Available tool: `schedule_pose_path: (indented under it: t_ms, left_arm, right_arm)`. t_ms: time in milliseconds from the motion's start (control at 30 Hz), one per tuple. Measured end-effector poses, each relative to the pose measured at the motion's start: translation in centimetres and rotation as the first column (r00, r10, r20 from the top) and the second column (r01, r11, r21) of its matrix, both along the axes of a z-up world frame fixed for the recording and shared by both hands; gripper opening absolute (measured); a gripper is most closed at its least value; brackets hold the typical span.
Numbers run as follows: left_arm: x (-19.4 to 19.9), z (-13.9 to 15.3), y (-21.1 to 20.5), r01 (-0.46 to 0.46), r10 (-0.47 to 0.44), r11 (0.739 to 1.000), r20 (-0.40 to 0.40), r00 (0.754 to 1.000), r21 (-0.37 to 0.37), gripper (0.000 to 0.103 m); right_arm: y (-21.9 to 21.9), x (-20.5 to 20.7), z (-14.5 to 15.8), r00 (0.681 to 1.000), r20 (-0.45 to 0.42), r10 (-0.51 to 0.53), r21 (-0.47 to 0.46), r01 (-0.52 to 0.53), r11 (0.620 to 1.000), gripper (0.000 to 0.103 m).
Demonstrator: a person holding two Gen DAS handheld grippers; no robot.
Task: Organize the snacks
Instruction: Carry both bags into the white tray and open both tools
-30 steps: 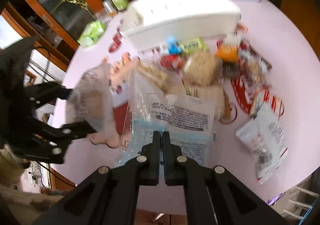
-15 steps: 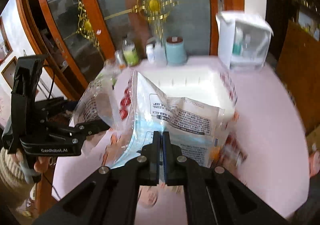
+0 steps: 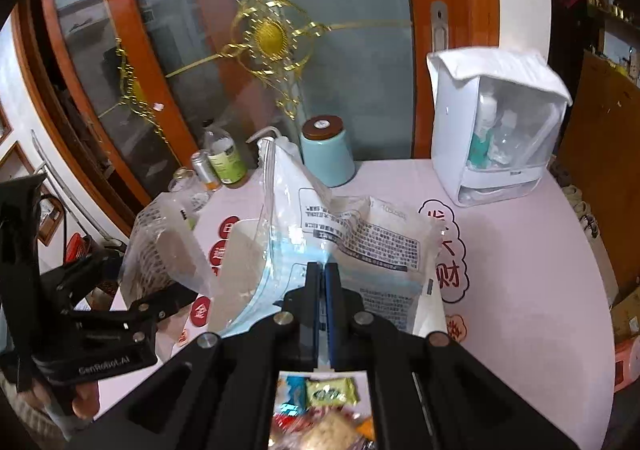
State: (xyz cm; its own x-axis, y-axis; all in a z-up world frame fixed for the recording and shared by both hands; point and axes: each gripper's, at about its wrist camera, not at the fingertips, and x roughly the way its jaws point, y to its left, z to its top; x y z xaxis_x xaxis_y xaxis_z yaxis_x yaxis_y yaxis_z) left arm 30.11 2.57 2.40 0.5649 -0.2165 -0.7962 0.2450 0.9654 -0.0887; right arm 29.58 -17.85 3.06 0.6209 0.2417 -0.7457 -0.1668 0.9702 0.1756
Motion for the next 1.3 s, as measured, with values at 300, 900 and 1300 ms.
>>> schedule_pose_path:
  t_ms: [300, 900, 1300]
  left_arm:
    - [5.4, -6.0, -3.3, -0.097, 0.100, 0.993, -0.042, 0.994, 0.070, 0.073]
    - [6.1, -9.3, -4.9, -0.173, 0.182, 0.979, -0.081, 0.980, 0.112, 0.102]
    - [2.2, -6.2, -5.3, -0.176, 0.179, 0.984, -0.087, 0.980, 0.042, 0.102]
  right_arm:
    - [-0.8, 4.6, -5.7, 0.994, -0.105, 0.016, 0.023, -0.014, 1.000, 0.002]
    - [-2.3, 5.4, -8.1, 0.989, -0.148, -0.013, 0.099, 0.028, 0.995, 0.046]
    - [-3.0, 1.4, -6.7, 0.991, -0.128, 0.032, 0.089, -0.020, 0.996, 0.046]
